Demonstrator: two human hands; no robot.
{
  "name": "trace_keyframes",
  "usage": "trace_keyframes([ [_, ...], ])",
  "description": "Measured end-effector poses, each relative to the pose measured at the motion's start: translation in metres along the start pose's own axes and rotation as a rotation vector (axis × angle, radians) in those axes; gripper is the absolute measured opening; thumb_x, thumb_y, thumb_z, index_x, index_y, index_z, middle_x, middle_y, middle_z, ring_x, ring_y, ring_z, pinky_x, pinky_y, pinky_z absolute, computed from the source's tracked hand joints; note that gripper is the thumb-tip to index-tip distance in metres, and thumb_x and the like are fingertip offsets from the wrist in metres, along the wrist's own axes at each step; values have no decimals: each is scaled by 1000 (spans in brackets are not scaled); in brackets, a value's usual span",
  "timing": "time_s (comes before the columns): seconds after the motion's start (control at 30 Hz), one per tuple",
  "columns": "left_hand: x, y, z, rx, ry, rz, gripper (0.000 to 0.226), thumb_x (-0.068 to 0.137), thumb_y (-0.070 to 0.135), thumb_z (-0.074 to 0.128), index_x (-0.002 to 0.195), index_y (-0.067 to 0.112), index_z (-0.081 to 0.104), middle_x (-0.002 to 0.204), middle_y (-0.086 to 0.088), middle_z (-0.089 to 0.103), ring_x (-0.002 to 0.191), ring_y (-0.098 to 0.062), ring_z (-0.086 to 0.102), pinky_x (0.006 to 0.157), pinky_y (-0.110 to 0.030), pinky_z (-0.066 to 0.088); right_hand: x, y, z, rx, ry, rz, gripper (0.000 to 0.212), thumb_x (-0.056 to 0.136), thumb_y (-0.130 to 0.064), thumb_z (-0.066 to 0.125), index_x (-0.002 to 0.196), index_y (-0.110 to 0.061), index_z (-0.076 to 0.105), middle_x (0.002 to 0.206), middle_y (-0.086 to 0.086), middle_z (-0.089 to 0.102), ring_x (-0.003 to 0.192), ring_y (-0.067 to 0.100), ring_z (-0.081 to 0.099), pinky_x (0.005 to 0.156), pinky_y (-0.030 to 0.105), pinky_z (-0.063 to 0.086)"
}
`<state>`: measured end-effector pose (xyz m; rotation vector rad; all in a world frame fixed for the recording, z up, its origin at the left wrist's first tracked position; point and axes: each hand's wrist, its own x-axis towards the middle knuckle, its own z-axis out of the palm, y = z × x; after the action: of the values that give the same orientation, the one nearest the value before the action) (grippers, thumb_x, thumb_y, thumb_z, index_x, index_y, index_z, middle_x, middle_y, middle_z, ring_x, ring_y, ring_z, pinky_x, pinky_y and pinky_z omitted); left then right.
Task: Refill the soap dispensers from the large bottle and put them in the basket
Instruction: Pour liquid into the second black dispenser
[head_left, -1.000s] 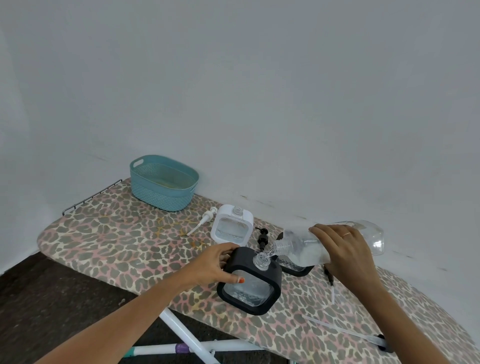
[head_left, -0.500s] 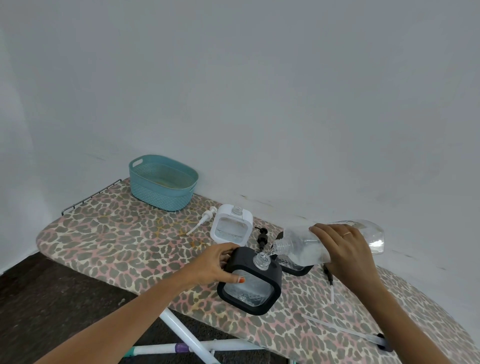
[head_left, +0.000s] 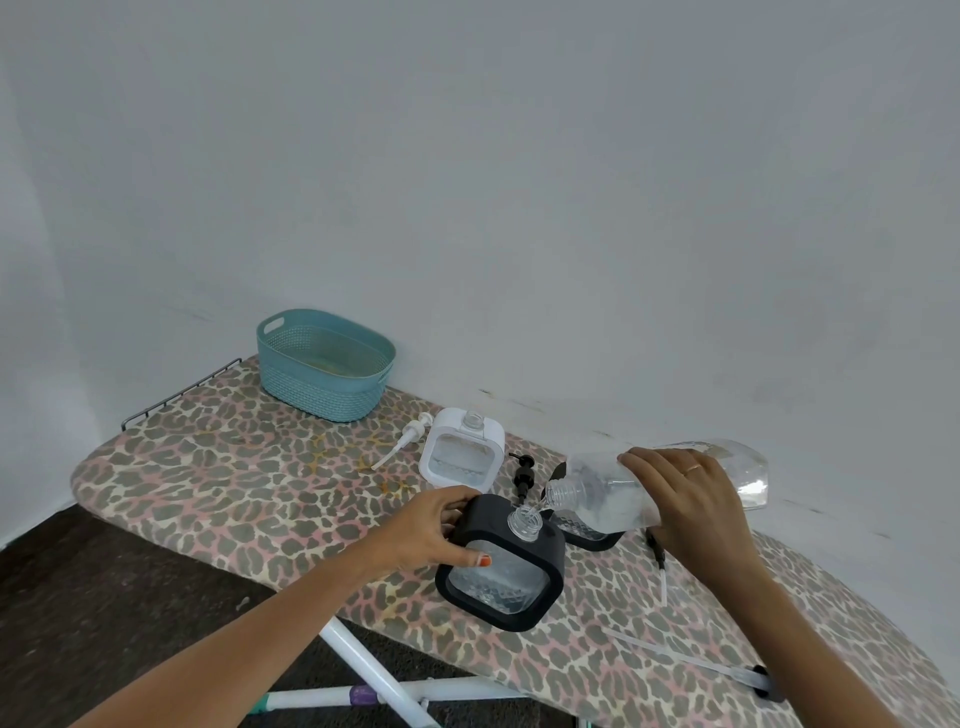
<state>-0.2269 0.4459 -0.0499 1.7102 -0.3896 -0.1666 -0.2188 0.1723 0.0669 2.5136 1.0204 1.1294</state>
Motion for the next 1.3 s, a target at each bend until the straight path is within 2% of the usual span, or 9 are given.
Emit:
trace_keyframes([
  [0.27,-1,1,0,-2,-6,4,55,66,9,81,112,23,56,118,1,63,110,-14,59,96,-26,48,-1,-2,-1,3,0,-8,63,30,17,76,89,-4,71,89,8,73,74,27,70,63,37,54],
  [0.57,-2,2,-1,14,-3,1,56,65,14,82,113,28,55,119,5,62,112,-12,57,100,-31,46,0,-3,-1,5,-10,-3,65,29,18,76,90,-4,71,90,9,73,74,28,70,63,38,55],
  [0.87,-3,4,-1,6,1,13,53,66,12,82,107,33,56,115,11,62,109,-7,59,92,-19,48,2,-3,-3,0,0,-13,62,32,18,76,90,-3,71,90,9,73,74,28,70,64,39,55],
  [1.07,-2,3,0,-20,5,7,56,65,10,82,111,28,56,118,5,62,111,-11,58,96,-24,47,2,-3,-2,0,21,-25,58,35,17,76,89,-4,71,89,9,73,74,27,70,65,37,54],
  [1.3,-2,4,2,-15,1,14,56,65,12,82,111,30,56,118,6,62,111,-10,58,96,-22,47,2,-1,-1,-9,24,-33,59,35,18,75,89,-5,71,90,8,73,75,27,70,67,37,54],
])
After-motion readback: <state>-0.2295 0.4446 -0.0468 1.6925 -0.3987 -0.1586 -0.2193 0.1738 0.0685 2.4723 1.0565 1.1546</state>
